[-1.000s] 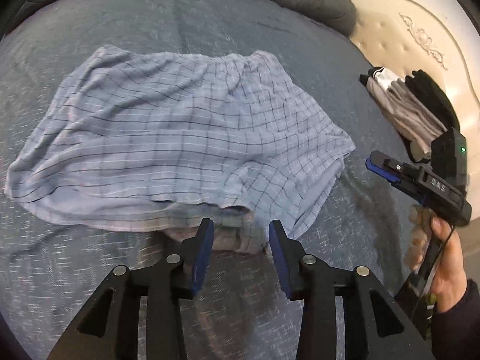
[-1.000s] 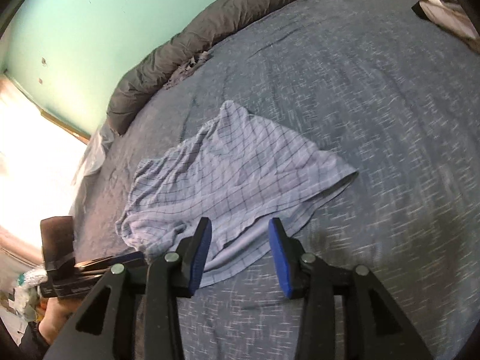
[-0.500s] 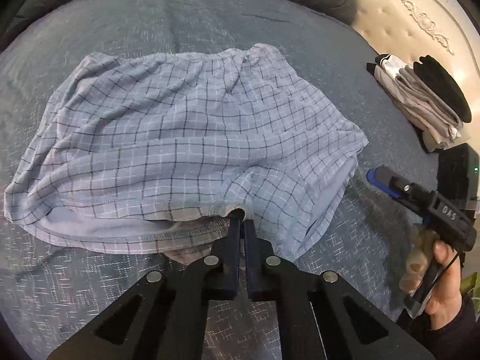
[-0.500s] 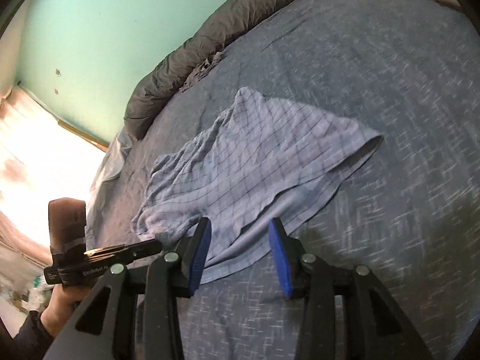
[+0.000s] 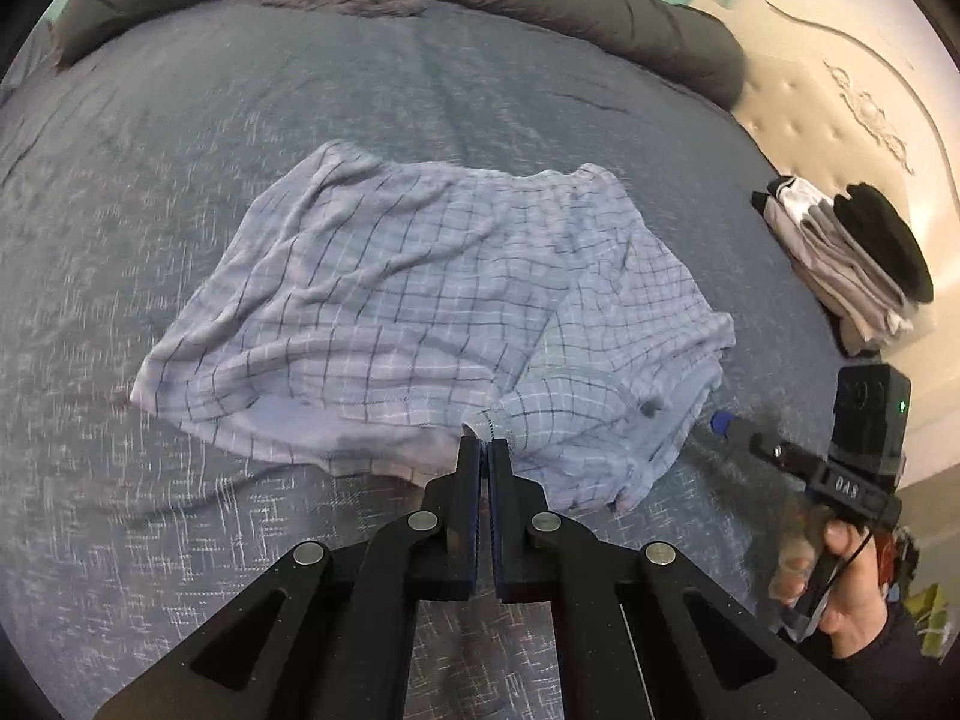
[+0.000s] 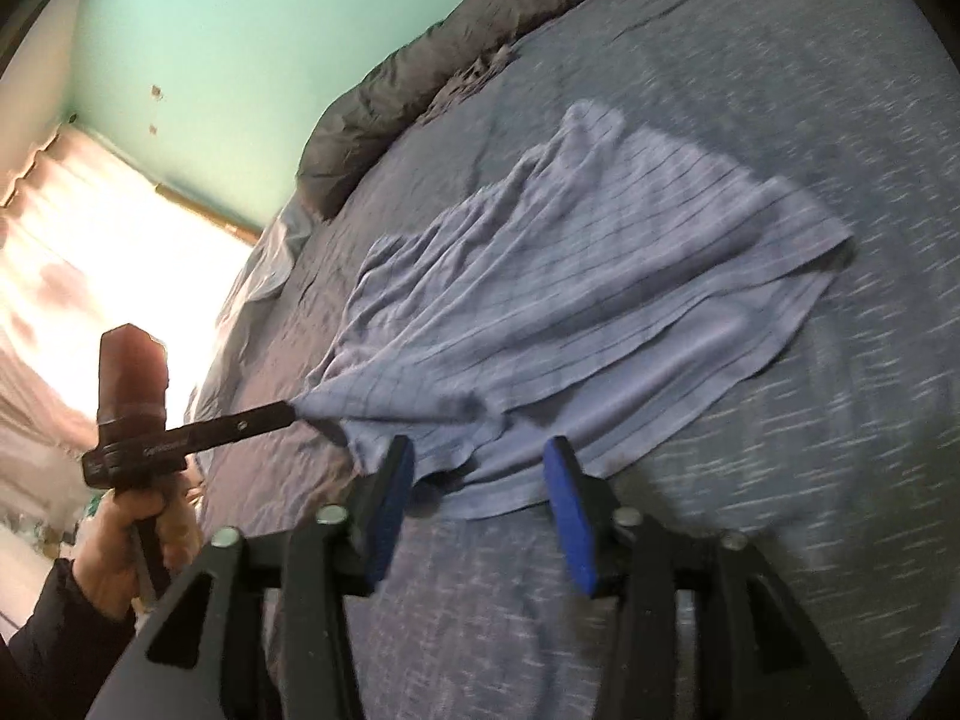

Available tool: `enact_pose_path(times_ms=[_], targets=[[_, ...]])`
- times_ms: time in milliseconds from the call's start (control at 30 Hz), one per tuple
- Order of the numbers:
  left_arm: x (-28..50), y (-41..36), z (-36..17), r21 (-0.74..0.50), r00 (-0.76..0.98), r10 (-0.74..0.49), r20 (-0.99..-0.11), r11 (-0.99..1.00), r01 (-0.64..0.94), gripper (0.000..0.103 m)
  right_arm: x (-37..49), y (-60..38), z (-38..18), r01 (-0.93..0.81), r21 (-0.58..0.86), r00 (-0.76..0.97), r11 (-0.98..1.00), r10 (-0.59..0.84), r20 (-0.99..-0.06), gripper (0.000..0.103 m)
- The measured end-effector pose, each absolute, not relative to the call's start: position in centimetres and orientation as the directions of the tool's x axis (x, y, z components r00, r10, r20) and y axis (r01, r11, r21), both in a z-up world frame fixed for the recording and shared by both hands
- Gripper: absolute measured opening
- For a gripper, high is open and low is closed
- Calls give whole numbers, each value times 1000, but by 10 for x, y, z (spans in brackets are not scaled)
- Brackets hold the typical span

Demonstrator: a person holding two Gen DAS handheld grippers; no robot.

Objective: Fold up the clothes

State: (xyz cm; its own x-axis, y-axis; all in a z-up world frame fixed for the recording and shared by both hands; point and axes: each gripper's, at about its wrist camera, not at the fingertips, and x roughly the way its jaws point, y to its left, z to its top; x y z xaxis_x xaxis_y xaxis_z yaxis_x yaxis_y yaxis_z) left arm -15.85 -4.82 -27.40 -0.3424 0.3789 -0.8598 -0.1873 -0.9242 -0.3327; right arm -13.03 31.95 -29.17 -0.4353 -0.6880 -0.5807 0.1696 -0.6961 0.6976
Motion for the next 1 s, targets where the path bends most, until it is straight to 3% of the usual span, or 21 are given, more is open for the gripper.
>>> enact_pose_path(times_ms=[533, 633, 700, 800, 1000], targets=[[-154, -51, -278, -346, -345, 393, -852, -918, -192, 2, -134, 247, -305, 293, 658, -287, -693, -721, -631, 57], [-154, -51, -277, -347, -345, 396, -851, -917, -197, 2, -134, 241, -306, 334, 631, -282, -700, -713, -642, 38], [-153, -50, -276, -346, -344, 398, -850, -916, -205, 2, -134, 239, -304, 355, 610, -287, -709, -703, -651, 12], [-149, -50, -272, -346, -349, 402, -847, -914, -214, 2, -133, 242, -300, 373, 583, -295, -722, -688, -663, 4], [-140, -58, -260, -342, -361, 402, -842, -914, -219, 2, -129, 252, -271, 428, 543, -293, -723, -679, -673, 2]])
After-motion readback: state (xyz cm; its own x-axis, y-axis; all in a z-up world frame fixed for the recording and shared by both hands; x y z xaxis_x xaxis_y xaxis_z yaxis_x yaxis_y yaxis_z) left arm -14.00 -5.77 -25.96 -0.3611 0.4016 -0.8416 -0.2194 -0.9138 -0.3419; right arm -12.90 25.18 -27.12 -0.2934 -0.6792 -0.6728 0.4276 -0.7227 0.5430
